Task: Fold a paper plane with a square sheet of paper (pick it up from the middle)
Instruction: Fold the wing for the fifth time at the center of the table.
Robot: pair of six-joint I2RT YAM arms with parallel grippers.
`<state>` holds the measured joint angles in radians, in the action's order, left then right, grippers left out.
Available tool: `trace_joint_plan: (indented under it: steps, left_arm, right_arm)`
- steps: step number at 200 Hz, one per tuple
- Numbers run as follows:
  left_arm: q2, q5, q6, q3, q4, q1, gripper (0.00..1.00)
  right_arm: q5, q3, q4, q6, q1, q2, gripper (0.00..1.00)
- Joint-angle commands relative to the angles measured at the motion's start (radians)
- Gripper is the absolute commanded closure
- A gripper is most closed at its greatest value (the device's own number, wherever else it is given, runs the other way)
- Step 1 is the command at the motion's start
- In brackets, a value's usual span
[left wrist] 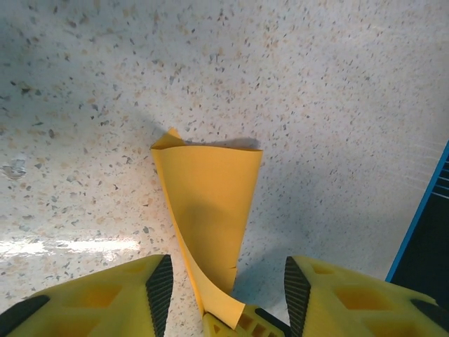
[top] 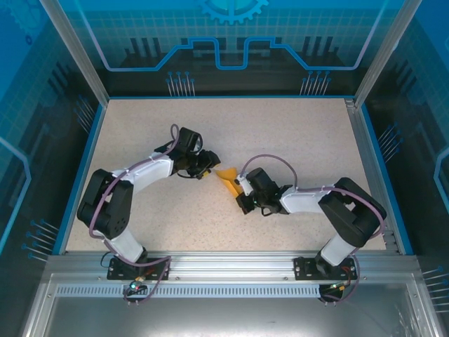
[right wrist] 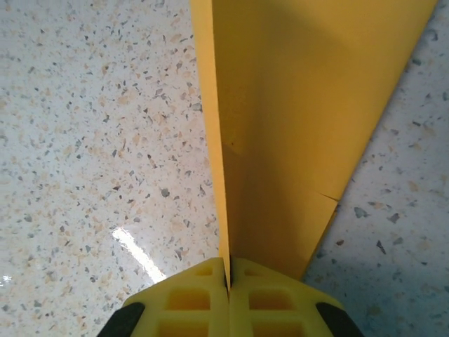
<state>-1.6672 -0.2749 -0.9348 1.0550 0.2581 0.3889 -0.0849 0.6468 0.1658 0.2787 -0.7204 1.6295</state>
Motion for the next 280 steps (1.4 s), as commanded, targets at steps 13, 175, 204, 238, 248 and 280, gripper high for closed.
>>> trace_joint_plan:
  steps: [13, 175, 204, 238, 248, 280]
  left_arm:
    - [0.021, 0.019, 0.030, -0.030, 0.041, -0.007, 0.52]
    - [-0.123, -0.160, 0.028, 0.034, -0.028, -0.002, 0.45]
    - [-0.206, -0.171, 0.028, 0.098, 0.035, 0.008, 0.44]
    - [-0.244, -0.167, 0.027, 0.117, 0.073, 0.009, 0.50]
    - [-0.244, -0.161, 0.032, 0.112, 0.083, 0.009, 0.54]
    - [-0.240, -0.138, 0.043, 0.102, 0.109, 0.008, 0.81]
  right_arm:
    - [-0.179, -0.023, 0.048, 0.064, 0.059, 0.032, 1.00]
    - [-0.164, -0.067, 0.041, 0.004, 0.105, 0.006, 0.97]
    - [-0.010, -0.020, -0.033, -0.085, 0.009, -0.023, 0.96]
    - [0.104, -0.006, -0.042, -0.121, -0.038, -0.015, 0.95]
    - [0.117, -0.001, -0.049, -0.125, -0.045, -0.012, 0.94]
    - [0.107, 0.010, -0.065, -0.123, -0.064, -0.023, 0.89]
